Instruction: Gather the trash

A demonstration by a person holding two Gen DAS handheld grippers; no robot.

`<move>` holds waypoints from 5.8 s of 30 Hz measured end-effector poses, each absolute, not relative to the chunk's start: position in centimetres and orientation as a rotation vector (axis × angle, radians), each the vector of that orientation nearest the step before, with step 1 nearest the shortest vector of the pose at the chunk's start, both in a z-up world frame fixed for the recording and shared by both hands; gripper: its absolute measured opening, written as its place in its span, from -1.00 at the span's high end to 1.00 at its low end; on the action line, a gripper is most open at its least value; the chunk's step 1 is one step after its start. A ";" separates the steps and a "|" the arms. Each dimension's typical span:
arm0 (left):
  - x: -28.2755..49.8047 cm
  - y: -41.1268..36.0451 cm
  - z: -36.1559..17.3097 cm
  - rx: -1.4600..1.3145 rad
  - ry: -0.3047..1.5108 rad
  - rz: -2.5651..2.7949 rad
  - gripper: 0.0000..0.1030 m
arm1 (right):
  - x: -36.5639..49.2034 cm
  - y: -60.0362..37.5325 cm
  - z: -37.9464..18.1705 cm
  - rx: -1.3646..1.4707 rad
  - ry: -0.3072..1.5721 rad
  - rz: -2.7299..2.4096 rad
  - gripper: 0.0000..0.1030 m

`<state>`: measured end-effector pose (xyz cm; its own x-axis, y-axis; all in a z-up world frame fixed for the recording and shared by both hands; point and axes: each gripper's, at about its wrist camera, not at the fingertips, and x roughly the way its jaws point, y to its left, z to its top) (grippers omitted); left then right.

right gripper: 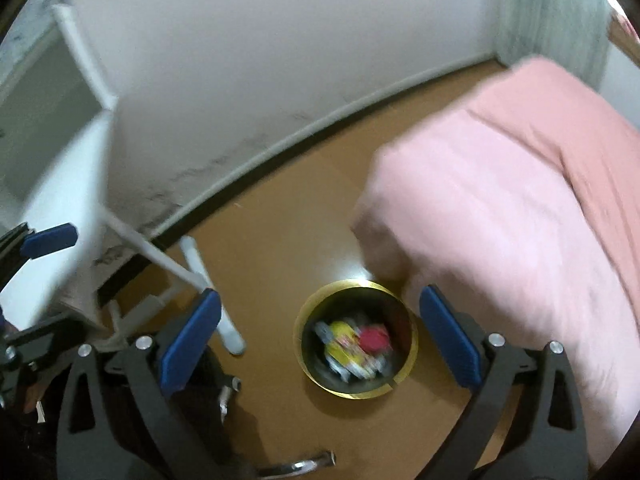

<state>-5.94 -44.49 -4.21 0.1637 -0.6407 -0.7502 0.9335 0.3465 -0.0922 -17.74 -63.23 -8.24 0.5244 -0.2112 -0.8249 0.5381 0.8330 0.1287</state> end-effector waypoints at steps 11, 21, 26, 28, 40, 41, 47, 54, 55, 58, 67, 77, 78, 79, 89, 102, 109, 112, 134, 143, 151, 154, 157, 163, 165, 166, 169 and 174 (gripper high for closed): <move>4.3 -13.8 2.3 0.232 0.708 -0.448 -0.87 | -0.3 -42.8 0.8 0.154 0.767 -0.034 -0.86; 4.5 3.0 0.3 0.050 0.748 -0.076 -0.87 | 6.5 -29.2 1.6 0.048 0.737 0.169 -0.86; 3.3 4.0 -0.3 0.008 0.744 -0.048 -0.87 | 6.6 -26.5 1.3 0.005 0.732 0.180 -0.86; 2.8 4.2 -0.7 0.006 0.747 -0.047 -0.87 | 6.6 -26.3 1.3 -0.005 0.728 0.184 -0.86; 2.9 2.7 -0.7 0.002 0.745 -0.056 -0.87 | 6.0 -28.2 -0.4 0.023 0.739 0.167 -0.86; 3.0 2.6 -0.7 0.003 0.744 -0.060 -0.87 | 5.9 -28.4 -0.4 0.030 0.742 0.172 -0.86; 3.2 2.2 -0.9 0.006 0.750 -0.073 -0.87 | 5.9 -28.3 -0.4 0.025 0.742 0.172 -0.86; 3.2 2.9 -0.9 -0.013 0.749 -0.066 -0.87 | 6.1 -27.8 -0.3 0.019 0.742 0.179 -0.86; 3.3 2.9 -0.9 -0.013 0.750 -0.066 -0.87 | 6.1 -27.7 -0.3 0.019 0.742 0.180 -0.86; 3.3 2.9 -1.0 -0.013 0.752 -0.066 -0.87 | 6.1 -27.5 -0.3 0.020 0.744 0.186 -0.86; 3.3 2.9 -1.2 -0.012 0.760 -0.066 -0.87 | 6.0 -27.5 -0.2 0.019 0.742 0.189 -0.86; 3.0 2.6 -1.3 -0.010 0.764 -0.065 -0.87 | 6.0 -27.5 -0.1 0.017 0.741 0.191 -0.86; 3.0 2.6 -1.3 -0.010 0.764 -0.064 -0.87 | 6.0 -27.5 -0.1 0.016 0.740 0.190 -0.86; 3.0 2.6 -1.3 -0.010 0.765 -0.065 -0.87 | 6.0 -27.5 -0.1 0.016 0.739 0.190 -0.86; 2.8 2.4 -1.4 -0.008 0.766 -0.064 -0.87 | 5.9 -27.4 -0.1 0.013 0.740 0.193 -0.86; 2.9 2.3 -1.4 -0.009 0.762 -0.067 -0.87 | 5.8 -27.4 -0.2 0.014 0.737 0.191 -0.86; 3.0 2.4 -1.4 -0.009 0.762 -0.068 -0.87 | 5.8 -27.4 -0.1 0.014 0.738 0.191 -0.86; 3.1 2.5 -1.4 -0.009 0.763 -0.069 -0.87 | 5.8 -27.4 -0.1 0.014 0.739 0.192 -0.86; 3.1 2.6 -1.4 -0.007 0.760 -0.070 -0.87 | 5.7 -27.4 -0.2 0.014 0.740 0.194 -0.86; 3.3 2.7 -1.3 -0.007 0.758 -0.069 -0.87 | 5.7 -27.4 -0.2 0.011 0.738 0.198 -0.86; 3.4 2.6 -1.3 -0.004 0.757 -0.073 -0.87 | 5.7 -27.4 -0.2 0.011 0.739 0.197 -0.86; 3.2 2.5 -1.3 -0.006 0.756 -0.070 -0.87 | 5.7 -27.4 -0.2 0.010 0.738 0.198 -0.86; 3.3 2.6 -1.3 -0.008 0.755 -0.071 -0.87 | 5.7 -27.4 -0.2 0.012 0.738 0.198 -0.86; 3.3 2.5 -1.4 -0.011 0.761 -0.078 -0.87 | 5.7 -27.4 -0.2 0.011 0.738 0.198 -0.86; 3.1 2.5 -1.4 -0.007 0.756 -0.075 -0.87 | 5.8 -27.4 -0.2 0.012 0.739 0.196 -0.86; 3.0 2.5 -1.4 -0.001 0.752 -0.068 -0.87 | 5.7 -27.4 -0.2 0.011 0.738 0.197 -0.86; 2.9 2.5 -1.4 0.007 0.742 -0.061 -0.87 | 5.8 -27.4 -0.1 0.013 0.738 0.196 -0.86; 2.9 2.7 -1.4 -0.008 0.752 -0.066 -0.87 | 5.8 -27.7 -0.2 0.013 0.741 0.197 -0.86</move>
<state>2.94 2.65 -1.44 0.7280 -0.0632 -0.6826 0.0574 0.9979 -0.0312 5.79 -27.66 -0.20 0.7200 0.1824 -0.6696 -0.1734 0.9815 0.0809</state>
